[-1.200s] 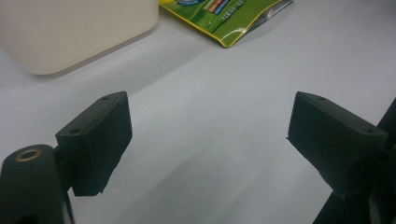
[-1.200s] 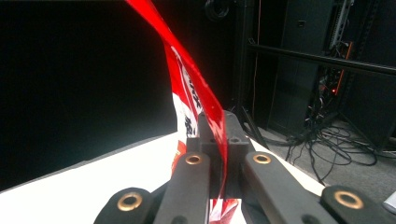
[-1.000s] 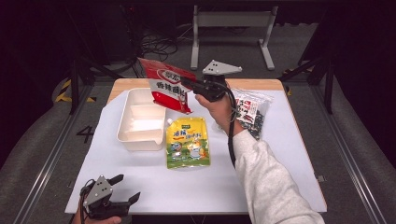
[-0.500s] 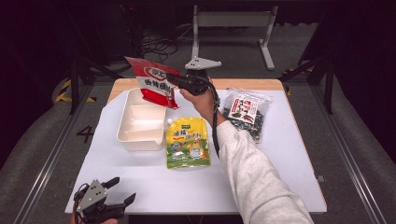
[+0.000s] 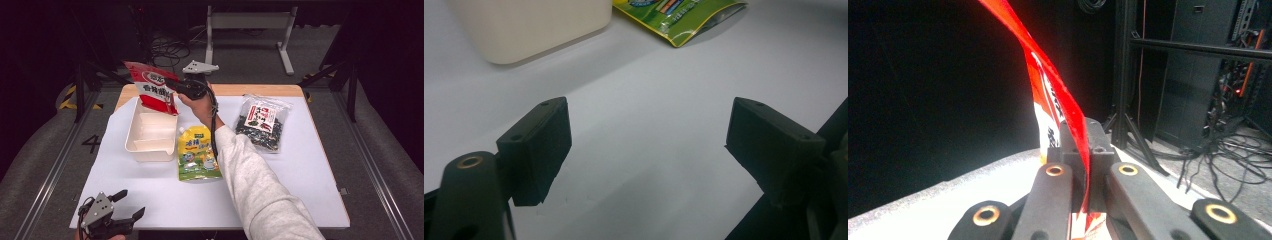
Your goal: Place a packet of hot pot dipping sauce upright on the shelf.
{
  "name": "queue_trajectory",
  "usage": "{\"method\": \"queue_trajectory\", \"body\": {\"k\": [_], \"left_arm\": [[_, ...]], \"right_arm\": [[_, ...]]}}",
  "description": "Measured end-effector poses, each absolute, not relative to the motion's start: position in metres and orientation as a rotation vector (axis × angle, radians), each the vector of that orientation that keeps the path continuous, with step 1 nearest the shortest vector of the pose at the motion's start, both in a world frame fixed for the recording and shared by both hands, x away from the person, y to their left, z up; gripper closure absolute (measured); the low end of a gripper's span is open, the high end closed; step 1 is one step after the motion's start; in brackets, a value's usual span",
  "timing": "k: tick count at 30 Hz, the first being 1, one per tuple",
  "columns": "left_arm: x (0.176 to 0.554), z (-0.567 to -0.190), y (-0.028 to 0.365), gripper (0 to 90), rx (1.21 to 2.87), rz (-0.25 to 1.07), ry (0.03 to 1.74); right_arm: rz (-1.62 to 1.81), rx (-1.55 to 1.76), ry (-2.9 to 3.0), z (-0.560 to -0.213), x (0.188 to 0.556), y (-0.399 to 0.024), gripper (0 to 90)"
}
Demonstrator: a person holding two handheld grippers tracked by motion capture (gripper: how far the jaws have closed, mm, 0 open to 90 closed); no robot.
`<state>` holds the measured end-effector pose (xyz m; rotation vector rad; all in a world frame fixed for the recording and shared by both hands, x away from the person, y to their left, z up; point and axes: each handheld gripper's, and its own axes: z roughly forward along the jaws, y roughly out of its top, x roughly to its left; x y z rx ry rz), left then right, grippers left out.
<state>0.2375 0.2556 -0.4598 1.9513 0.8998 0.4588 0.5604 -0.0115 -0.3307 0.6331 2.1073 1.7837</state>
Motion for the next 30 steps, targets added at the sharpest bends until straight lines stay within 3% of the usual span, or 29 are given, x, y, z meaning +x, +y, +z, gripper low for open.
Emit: {"method": "queue_trajectory", "body": {"k": [12, 21, 30], "left_arm": [[0.237, -0.460, 0.255, 18.5, 1.950, 0.445, 0.886], [0.238, -0.460, 0.254, 18.5, 1.955, 0.434, 0.881], [0.238, -0.461, 0.254, 18.4, 1.951, 0.428, 0.885]], "right_arm": [[1.763, 0.643, 2.125, -0.346, 0.570, 0.000, 89.4], [1.759, 0.612, 2.083, -0.331, 0.578, -0.005, 89.2], [1.744, 0.603, 2.117, -0.349, 0.591, -0.002, 89.0]]}}
